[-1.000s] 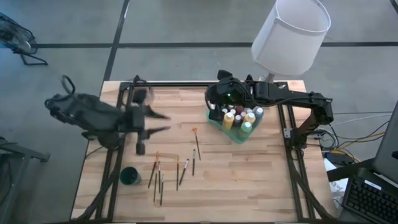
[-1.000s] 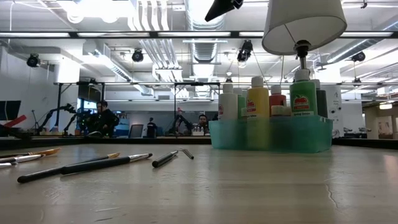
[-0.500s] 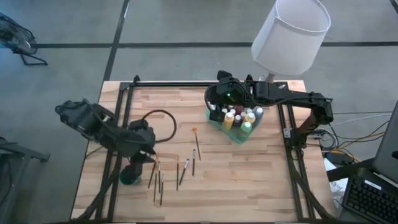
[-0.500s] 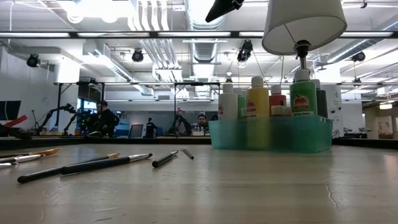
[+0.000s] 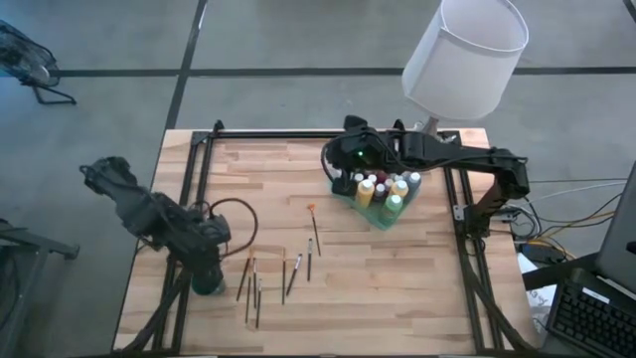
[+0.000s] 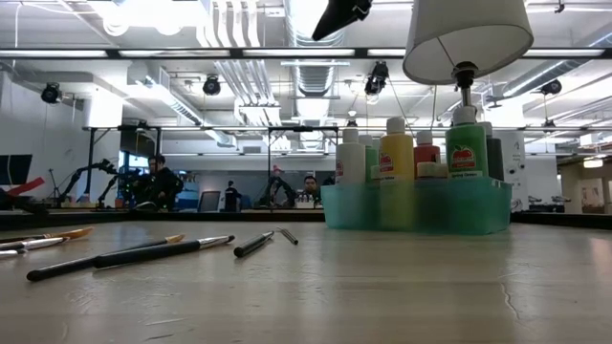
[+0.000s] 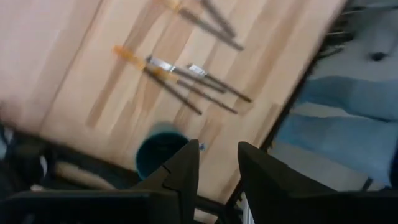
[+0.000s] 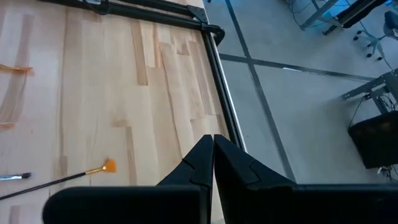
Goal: Pick & Place Paint Supplies
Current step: Move the green cup to the middle left of the table
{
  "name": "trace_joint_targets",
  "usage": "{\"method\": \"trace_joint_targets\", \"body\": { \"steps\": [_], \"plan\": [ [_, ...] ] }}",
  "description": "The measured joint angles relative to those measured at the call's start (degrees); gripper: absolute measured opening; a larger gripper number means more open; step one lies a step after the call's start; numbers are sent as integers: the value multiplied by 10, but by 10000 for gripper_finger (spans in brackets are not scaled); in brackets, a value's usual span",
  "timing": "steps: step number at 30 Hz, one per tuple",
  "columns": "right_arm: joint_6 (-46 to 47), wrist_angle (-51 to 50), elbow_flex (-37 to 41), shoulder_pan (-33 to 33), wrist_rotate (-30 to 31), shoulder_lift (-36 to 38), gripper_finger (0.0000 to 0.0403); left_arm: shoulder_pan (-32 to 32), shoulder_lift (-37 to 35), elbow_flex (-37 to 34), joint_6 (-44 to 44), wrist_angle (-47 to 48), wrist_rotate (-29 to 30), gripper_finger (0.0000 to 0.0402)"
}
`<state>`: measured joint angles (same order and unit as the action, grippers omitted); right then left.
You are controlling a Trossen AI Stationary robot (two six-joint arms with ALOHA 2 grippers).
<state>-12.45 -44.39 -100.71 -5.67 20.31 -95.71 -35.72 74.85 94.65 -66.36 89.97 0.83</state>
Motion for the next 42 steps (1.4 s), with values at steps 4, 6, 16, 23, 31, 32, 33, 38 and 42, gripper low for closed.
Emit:
{"method": "trace_joint_targets", "body": {
  "steps": [4,6,16,23,31,32,33,38,42],
  "plan": [
    [-5,2,0,0,-9,-9,8,-12,-13,-55,-92,0,2,113],
    [-7,3,0,0,-19,-16,8,-13,-19,-82,-126,1,-6,113],
    [-17,2,0,0,-28,-28,8,-21,-27,-199,-177,0,-109,114],
    [-21,2,0,-8,-28,-28,8,-30,-32,-242,-174,-14,-88,175],
    [-19,2,0,-17,-28,-27,8,-30,-32,-301,-71,-31,-90,222],
    [-17,2,0,-18,-28,-27,8,-30,-33,-311,-61,-40,-93,222],
    [-16,2,0,-19,-28,-27,8,-30,-34,-321,-50,-52,-94,221],
    [-13,2,0,-19,-28,-27,8,-30,-44,-368,-16,-127,-96,216],
    [-11,2,0,-19,-28,-27,8,-30,-47,-387,-10,-128,-99,217]
  ]
}}
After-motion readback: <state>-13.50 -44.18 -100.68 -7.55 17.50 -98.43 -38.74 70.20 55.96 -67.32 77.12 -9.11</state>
